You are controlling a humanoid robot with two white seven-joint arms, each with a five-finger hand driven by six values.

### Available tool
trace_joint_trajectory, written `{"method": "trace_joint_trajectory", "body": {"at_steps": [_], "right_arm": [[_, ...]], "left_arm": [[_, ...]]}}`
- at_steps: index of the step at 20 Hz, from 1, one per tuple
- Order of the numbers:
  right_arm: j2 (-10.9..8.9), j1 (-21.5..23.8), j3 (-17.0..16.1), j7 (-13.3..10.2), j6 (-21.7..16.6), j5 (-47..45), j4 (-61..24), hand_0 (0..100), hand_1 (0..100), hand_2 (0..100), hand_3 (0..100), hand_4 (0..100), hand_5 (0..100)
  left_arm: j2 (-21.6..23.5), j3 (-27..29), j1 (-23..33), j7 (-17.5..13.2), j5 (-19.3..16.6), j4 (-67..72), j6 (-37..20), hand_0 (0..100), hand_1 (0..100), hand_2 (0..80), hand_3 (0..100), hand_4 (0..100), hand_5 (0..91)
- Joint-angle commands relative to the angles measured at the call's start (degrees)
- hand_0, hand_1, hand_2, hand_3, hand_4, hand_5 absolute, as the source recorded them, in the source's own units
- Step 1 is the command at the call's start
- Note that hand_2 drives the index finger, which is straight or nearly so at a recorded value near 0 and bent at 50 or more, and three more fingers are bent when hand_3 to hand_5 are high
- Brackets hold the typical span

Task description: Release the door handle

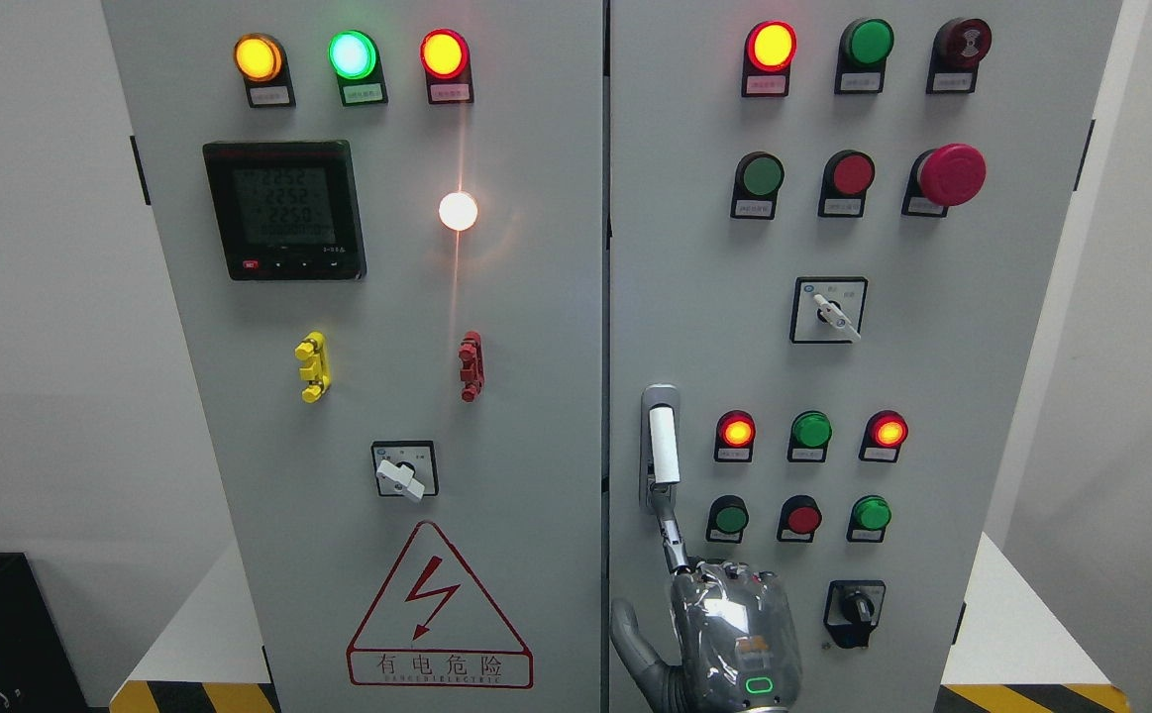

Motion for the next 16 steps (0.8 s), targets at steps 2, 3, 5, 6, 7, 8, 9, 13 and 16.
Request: {"method": "trace_joint_trajectory", "body": {"at_steps": [2, 3, 5, 6, 7, 8, 9, 13, 16], "right_arm": [[0.0, 0.13, 0.04, 0.14, 0.02, -0.01, 1.29, 51, 22, 0, 87, 92, 100], [0.0, 0.13, 0.04, 0.14, 0.02, -0.01, 1.29, 51, 22, 0, 87, 92, 100], [0.0, 0.13, 0.04, 0.14, 0.02, -0.01, 1.29, 51, 22, 0, 87, 92, 100], [0.0, 0.13, -0.04, 0.14, 0.02, -0.01, 1.29, 51, 22, 0, 88, 92, 100], [0.0, 0.13, -0.04, 0.14, 0.02, -0.01, 1.29, 51, 22, 0, 88, 92, 100], [0.0, 0.13, -0.04, 0.14, 0.02, -0.01, 1.29, 51, 22, 0, 88, 92, 100], [0.0, 0.13, -0.04, 0.14, 0.02, -0.01, 1.2, 51, 22, 0, 88, 92, 100], [0.0, 0.13, 0.13, 0.05, 0.02, -0.09, 0.93, 51, 22, 0, 88, 92, 100], [0.0, 0.13, 0.22, -0.13, 0.02, -0.09, 0.67, 51, 22, 0, 88, 92, 100]], "left_arm": [[0.0, 0.0, 1.05, -0.05, -0.01, 0.02, 0.03, 12, 56, 0.0, 0, 0, 0.0], [0.0, 0.0, 1.05, -0.05, -0.01, 0.02, 0.03, 12, 56, 0.0, 0, 0, 0.0], [0.0, 0.0, 1.05, -0.05, -0.01, 0.02, 0.03, 12, 56, 0.0, 0, 0, 0.0], [0.0, 0.0, 1.05, -0.05, -0.01, 0.02, 0.03, 12, 56, 0.0, 0, 0, 0.0], [0.0, 0.0, 1.05, -0.05, -0.01, 0.02, 0.03, 12, 56, 0.0, 0, 0, 0.0], [0.0, 0.0, 1.05, -0.05, -0.01, 0.02, 0.03, 12, 56, 0.0, 0, 0, 0.0], [0.0, 0.0, 1.05, -0.05, -0.01, 0.02, 0.03, 12, 56, 0.0, 0, 0, 0.0], [0.0, 0.0, 1.05, -0.05, -0.01, 0.02, 0.03, 12, 56, 0.0, 0, 0, 0.0], [0.0, 0.0, 1.05, -0.05, -0.01, 0.02, 0.03, 12, 56, 0.0, 0, 0, 0.0]]}}
